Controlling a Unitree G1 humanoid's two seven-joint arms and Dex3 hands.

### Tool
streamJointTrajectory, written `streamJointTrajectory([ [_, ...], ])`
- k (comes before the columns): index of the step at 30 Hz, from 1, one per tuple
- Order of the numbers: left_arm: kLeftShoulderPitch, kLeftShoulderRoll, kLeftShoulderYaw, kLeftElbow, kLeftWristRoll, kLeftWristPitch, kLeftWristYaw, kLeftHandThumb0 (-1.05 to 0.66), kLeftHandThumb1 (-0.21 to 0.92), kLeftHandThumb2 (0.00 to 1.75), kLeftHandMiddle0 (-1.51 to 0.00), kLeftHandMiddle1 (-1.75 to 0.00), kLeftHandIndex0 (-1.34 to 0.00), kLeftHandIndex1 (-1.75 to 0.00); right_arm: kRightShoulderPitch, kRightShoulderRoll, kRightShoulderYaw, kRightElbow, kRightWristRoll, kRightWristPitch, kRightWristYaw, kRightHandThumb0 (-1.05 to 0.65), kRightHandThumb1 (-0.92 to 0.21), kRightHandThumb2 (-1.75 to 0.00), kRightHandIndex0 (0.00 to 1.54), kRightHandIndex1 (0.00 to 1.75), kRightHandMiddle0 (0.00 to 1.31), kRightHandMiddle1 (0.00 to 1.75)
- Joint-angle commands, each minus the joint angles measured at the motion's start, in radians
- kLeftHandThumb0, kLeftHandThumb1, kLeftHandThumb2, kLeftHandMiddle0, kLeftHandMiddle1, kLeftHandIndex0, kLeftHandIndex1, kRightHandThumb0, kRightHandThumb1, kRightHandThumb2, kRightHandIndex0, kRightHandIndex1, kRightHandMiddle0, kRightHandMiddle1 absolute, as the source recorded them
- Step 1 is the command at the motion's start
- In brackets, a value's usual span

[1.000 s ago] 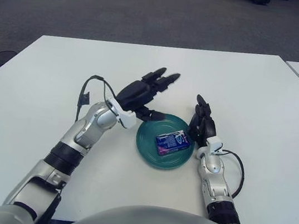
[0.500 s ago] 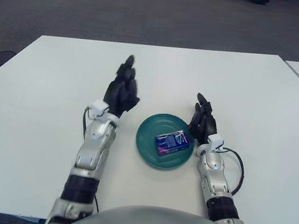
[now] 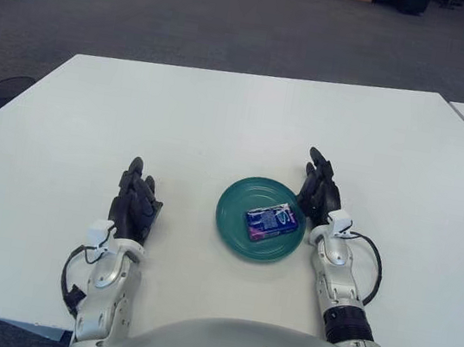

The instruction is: Put the gum into the plate.

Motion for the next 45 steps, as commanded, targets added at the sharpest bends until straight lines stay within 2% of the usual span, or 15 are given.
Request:
streamJointTrajectory([
  [1,0.002,-0.04,-0.034,0.004,0.024,0.136,0.066,-0.92,0.92,0.94,-0.1,-0.01,0.0,-0.17,0.115,-0.034,-0.036,0.13,0.013,0.105,0.002,-0.66,-0.92,-0.94,0.17,0.01,0.0,0.37],
  [8,0.037,-0.075,-0.076,-0.018,0.026,0.217,0.131,-0.87,0.92,0.94,-0.09,0.0,0.0,-0.13,0.115,-0.038,-0.041,0.132,0.019,0.099,0.01,-0.66,-0.92,-0.94,0.17,0.0,0.0,0.37],
  [14,0.068,-0.044,-0.115,-0.022,0.045,0.193,0.115,-0.84,0.92,0.95,-0.11,-0.01,0.0,-0.22,0.116,-0.039,-0.046,0.133,0.024,0.09,0.014,-0.65,-0.92,-0.95,0.16,0.0,0.0,0.37],
  [18,0.084,0.005,-0.153,0.006,0.112,0.102,0.079,-0.83,0.92,0.96,-0.15,-0.02,0.0,-0.35,0.12,-0.037,-0.049,0.131,0.025,0.08,0.014,-0.64,-0.92,-0.96,0.15,0.0,0.0,0.38],
  [23,0.052,0.046,-0.144,0.119,0.16,-0.033,0.042,-0.81,0.92,0.98,-0.19,-0.02,0.0,-0.48,0.13,-0.034,-0.05,0.119,0.025,0.07,0.015,-0.63,-0.92,-0.97,0.13,0.0,0.0,0.38],
  [27,-0.02,0.068,-0.12,0.323,0.176,-0.219,0.011,-0.8,0.92,0.99,-0.2,-0.02,0.0,-0.54,0.166,-0.028,-0.045,0.065,0.024,0.062,0.018,-0.63,-0.92,-0.98,0.12,0.0,0.0,0.38],
  [32,-0.03,0.071,-0.132,0.417,0.157,-0.37,-0.057,-0.8,0.92,0.99,-0.23,-0.03,0.0,-0.62,0.238,-0.027,-0.042,-0.014,0.026,0.043,0.026,-0.65,-0.92,-1.0,0.12,0.0,0.0,0.39],
  [39,-0.053,0.049,-0.136,0.504,0.097,-0.479,-0.157,-0.82,0.92,0.98,-0.26,-0.03,0.0,-0.69,0.295,-0.044,-0.064,-0.095,0.016,0.05,0.011,-0.68,-0.92,-1.0,0.13,0.0,0.0,0.38],
  [45,-0.075,0.035,-0.12,0.54,0.003,-0.484,-0.283,-0.83,0.92,0.95,-0.31,-0.04,0.0,-0.81,0.316,-0.062,-0.09,-0.136,0.011,0.069,-0.004,-0.7,-0.92,-0.99,0.13,0.0,0.0,0.35],
])
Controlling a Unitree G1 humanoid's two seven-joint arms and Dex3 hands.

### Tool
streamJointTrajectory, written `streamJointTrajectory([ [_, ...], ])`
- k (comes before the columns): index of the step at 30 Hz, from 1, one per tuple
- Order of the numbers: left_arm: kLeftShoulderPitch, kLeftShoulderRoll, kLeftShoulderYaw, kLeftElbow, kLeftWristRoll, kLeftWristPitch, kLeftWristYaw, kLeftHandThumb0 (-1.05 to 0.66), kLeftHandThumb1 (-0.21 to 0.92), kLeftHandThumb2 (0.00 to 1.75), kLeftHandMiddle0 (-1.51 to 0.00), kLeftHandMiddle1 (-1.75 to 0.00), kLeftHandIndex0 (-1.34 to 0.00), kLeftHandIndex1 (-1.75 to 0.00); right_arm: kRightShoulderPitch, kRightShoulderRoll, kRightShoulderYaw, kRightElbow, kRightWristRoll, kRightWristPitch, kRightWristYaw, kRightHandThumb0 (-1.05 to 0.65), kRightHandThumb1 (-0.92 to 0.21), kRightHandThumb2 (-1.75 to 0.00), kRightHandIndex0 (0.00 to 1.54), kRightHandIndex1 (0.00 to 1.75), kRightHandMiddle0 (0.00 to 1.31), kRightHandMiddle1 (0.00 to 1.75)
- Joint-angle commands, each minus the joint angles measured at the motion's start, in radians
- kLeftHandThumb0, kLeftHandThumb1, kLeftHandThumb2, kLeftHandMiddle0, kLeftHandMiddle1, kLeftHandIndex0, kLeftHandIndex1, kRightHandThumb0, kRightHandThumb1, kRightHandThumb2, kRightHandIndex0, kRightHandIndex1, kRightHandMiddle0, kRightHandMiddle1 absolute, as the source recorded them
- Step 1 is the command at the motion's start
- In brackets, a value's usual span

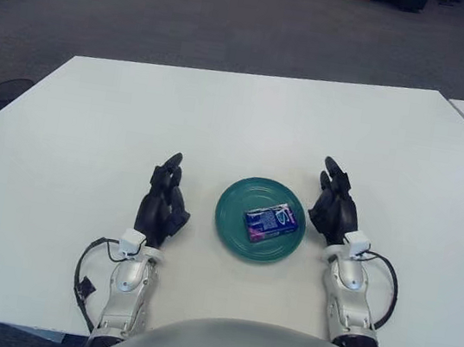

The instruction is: Put the gum into the plate.

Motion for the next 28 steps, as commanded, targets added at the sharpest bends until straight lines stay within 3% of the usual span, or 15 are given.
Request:
streamJointTrajectory([
  [1,0.014,-0.03,0.002,0.123,-0.08,0.009,-0.081,-0.84,0.92,0.95,-0.32,-0.04,0.0,-0.82,0.134,-0.032,-0.046,0.065,0.004,0.094,-0.019,-0.7,-0.92,-0.99,0.13,0.0,0.0,0.35],
  [5,0.001,-0.037,0.018,0.142,-0.106,0.007,-0.121,-0.85,0.92,0.95,-0.36,-0.04,-0.01,-0.89,0.139,-0.03,-0.05,0.058,0.006,0.093,-0.023,-0.7,-0.92,-0.98,0.13,0.0,0.0,0.33],
  [14,-0.031,-0.056,0.068,0.188,-0.194,-0.009,-0.241,-0.89,0.92,0.91,-0.36,-0.03,-0.03,-0.92,0.152,-0.029,-0.054,0.068,0.006,0.007,-0.021,-0.72,-0.92,-0.98,0.14,0.01,0.0,0.32],
  [21,-0.022,-0.076,0.077,0.153,-0.212,0.0,-0.262,-0.91,0.92,0.91,-0.38,-0.03,-0.03,-0.92,0.158,-0.03,-0.041,0.083,-0.005,-0.042,-0.016,-0.73,-0.92,-0.98,0.14,0.0,0.0,0.31],
  [28,-0.018,-0.09,0.079,0.139,-0.198,0.007,-0.246,-0.94,0.92,0.89,-0.42,-0.05,-0.04,-0.92,0.134,-0.024,-0.032,0.104,0.002,-0.026,-0.005,-0.74,-0.92,-0.98,0.13,0.0,0.0,0.32],
])
